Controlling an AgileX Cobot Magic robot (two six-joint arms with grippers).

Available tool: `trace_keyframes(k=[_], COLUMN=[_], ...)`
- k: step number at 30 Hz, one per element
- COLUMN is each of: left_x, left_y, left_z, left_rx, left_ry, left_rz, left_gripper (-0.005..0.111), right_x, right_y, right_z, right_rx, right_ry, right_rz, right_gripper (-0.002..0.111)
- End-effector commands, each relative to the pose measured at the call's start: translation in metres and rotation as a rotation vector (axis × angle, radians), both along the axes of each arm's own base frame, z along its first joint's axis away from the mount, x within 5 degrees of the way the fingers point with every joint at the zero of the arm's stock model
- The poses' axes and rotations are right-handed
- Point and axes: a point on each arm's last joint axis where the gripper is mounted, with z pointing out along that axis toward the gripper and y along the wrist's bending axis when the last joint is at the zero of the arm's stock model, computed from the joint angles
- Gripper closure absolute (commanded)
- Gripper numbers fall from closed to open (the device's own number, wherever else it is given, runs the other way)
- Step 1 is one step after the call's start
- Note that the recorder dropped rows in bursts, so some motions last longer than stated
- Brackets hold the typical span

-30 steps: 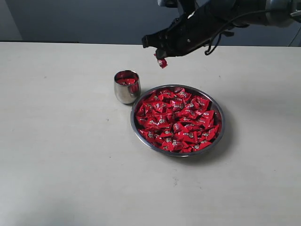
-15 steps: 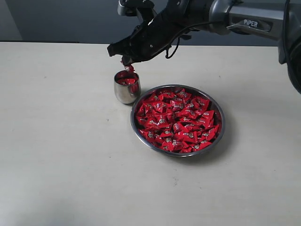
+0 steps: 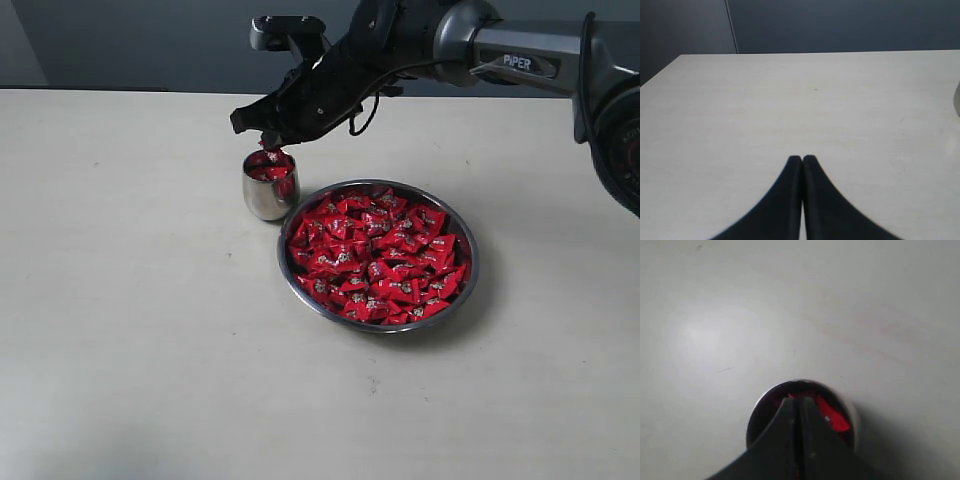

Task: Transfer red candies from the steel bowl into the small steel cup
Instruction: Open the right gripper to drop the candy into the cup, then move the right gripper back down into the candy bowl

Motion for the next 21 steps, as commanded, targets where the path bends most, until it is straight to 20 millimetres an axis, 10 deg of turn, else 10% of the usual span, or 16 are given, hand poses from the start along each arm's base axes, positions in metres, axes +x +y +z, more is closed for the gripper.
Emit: trace_keyframes(k=[1,21], left_x=[0.0001,0.0001], left_y=[-0.0004,-0.0004], left_z=[-0.0004,-0.0004], left_rx=[-0.005,-0.005], left_ry=[-0.012,-0.012], left_rz=[-0.005,-0.005], left_gripper=[0.106,0.106], right_x=[0.0003,0.0], right_y=[0.0018,0.0018], right_z=[-0.0026,-0.0027], right_rx=[-0.003,-0.004], right_ry=[0.0,0.003], right_rz=[0.008,0.009], right_gripper=[0.109,0.078])
